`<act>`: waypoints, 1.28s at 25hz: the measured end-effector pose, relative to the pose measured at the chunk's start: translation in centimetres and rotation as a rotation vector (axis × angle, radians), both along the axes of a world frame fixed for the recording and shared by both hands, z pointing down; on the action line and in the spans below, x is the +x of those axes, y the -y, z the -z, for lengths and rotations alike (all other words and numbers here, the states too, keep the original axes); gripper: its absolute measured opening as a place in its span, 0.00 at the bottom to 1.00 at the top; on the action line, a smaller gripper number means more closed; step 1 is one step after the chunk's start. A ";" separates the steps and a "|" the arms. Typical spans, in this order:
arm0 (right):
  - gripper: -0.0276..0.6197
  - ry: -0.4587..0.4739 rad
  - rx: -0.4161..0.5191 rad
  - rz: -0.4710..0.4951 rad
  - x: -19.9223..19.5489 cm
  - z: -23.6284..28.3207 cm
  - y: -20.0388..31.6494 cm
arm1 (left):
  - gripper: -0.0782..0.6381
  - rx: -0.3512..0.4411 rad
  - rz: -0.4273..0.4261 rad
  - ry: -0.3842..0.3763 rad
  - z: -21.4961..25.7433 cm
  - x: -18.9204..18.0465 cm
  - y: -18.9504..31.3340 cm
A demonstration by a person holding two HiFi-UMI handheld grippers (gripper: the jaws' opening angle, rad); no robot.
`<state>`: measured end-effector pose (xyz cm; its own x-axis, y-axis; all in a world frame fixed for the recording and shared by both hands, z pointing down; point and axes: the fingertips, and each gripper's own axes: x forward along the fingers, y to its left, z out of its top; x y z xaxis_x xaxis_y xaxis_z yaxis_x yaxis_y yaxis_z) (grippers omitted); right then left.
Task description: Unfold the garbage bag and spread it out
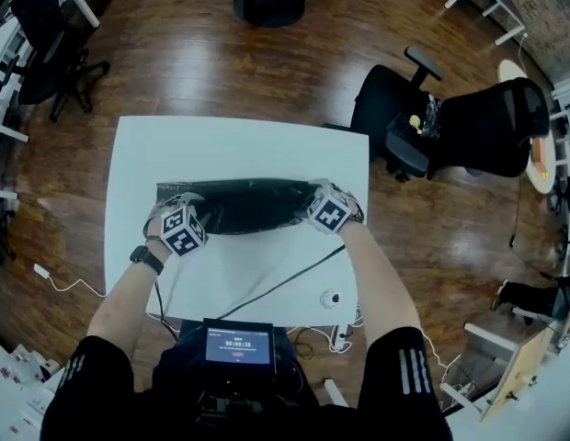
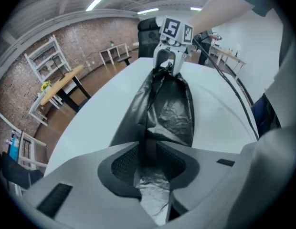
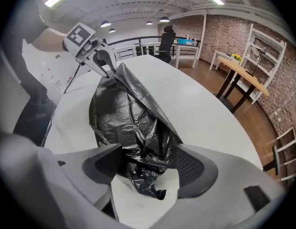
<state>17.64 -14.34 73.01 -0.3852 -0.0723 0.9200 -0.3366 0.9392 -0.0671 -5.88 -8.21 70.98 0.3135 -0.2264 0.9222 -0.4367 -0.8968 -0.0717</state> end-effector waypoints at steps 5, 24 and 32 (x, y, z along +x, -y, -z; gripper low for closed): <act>0.62 -0.023 -0.005 0.018 0.0 -0.1 0.0 | 0.27 0.033 0.000 0.118 0.3 -5.9 2.3; 0.62 -0.016 0.005 -0.002 -0.2 0.0 0.0 | 0.11 -0.094 -0.114 0.124 -1.5 -9.6 1.2; 0.61 0.027 0.042 -0.021 -1.8 2.0 0.5 | 0.34 -0.172 -0.175 0.156 -2.7 -11.4 0.5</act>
<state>15.86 -14.81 71.00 -0.4082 -0.1184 0.9052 -0.3545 0.9343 -0.0377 -17.30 -8.71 73.72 0.1858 -0.0178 0.9824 -0.2698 -0.9623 0.0336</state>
